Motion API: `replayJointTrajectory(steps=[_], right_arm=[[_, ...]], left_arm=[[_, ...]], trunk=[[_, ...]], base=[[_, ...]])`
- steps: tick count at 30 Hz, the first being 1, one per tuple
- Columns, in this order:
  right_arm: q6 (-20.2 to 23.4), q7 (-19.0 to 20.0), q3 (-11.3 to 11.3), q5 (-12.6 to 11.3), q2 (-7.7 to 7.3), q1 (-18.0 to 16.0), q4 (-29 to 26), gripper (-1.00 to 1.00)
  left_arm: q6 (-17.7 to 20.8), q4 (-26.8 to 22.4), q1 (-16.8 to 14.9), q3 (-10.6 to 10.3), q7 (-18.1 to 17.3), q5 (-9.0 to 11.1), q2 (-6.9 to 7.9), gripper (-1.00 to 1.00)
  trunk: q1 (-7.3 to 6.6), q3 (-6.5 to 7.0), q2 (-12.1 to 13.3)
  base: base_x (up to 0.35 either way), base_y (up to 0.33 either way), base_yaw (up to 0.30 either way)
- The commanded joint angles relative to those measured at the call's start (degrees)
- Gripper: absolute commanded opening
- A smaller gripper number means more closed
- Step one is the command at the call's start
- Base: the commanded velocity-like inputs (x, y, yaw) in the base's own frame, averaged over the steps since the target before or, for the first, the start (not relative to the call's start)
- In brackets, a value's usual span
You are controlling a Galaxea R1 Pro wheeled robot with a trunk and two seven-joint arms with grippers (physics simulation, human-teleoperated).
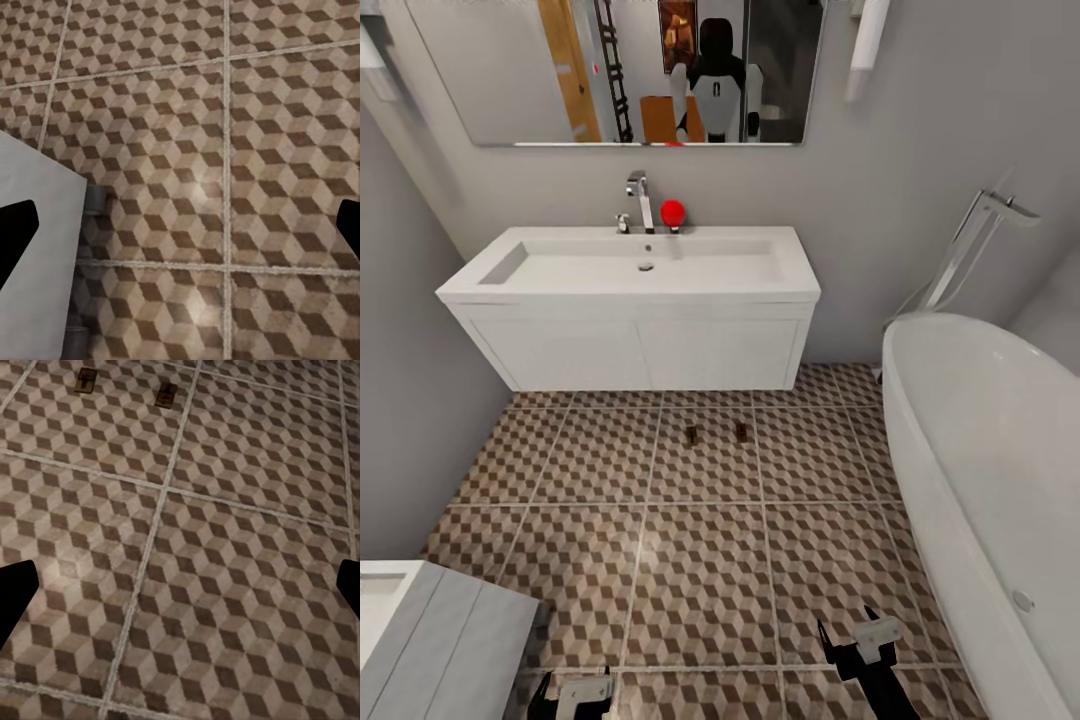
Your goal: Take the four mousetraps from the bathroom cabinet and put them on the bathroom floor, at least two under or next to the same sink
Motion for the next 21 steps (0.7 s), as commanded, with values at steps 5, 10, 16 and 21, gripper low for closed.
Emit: replayJointTrajectory(steps=[5, 10, 16, 21], right_arm=[[-0.11, -0.37, 0.50, -0.16, 0.02, -0.02, 0.02, 1.00], [-0.11, -0.39, 0.50, -0.16, 0.02, -0.02, 0.02, 1.00], [-0.11, -0.38, 0.50, -0.16, 0.03, -0.02, 0.02, 1.00], [-0.11, -0.36, 0.50, -0.16, -0.03, -0.02, 0.02, 1.00]], left_arm=[[-0.05, 1.62, -0.03, -0.40, 0.42, 0.29, 0.73, 1.00], [-0.05, 2.07, -0.03, -0.37, 0.31, 0.33, 0.98, 1.00], [-0.05, 2.22, -0.03, -0.37, 0.25, 0.34, 1.07, 1.00], [-0.05, 2.44, -0.03, -0.36, 0.20, 0.34, 1.14, 1.00]], trunk=[[-1.10, 0.87, 2.00], [-2.20, 1.76, 4.00], [-3.52, 2.84, 6.41], [-4.62, 3.74, 8.41]], base=[[0.000, 0.000, 0.000], [0.000, 0.000, 0.000], [0.000, 0.000, 0.000], [0.000, 0.000, 0.000]])
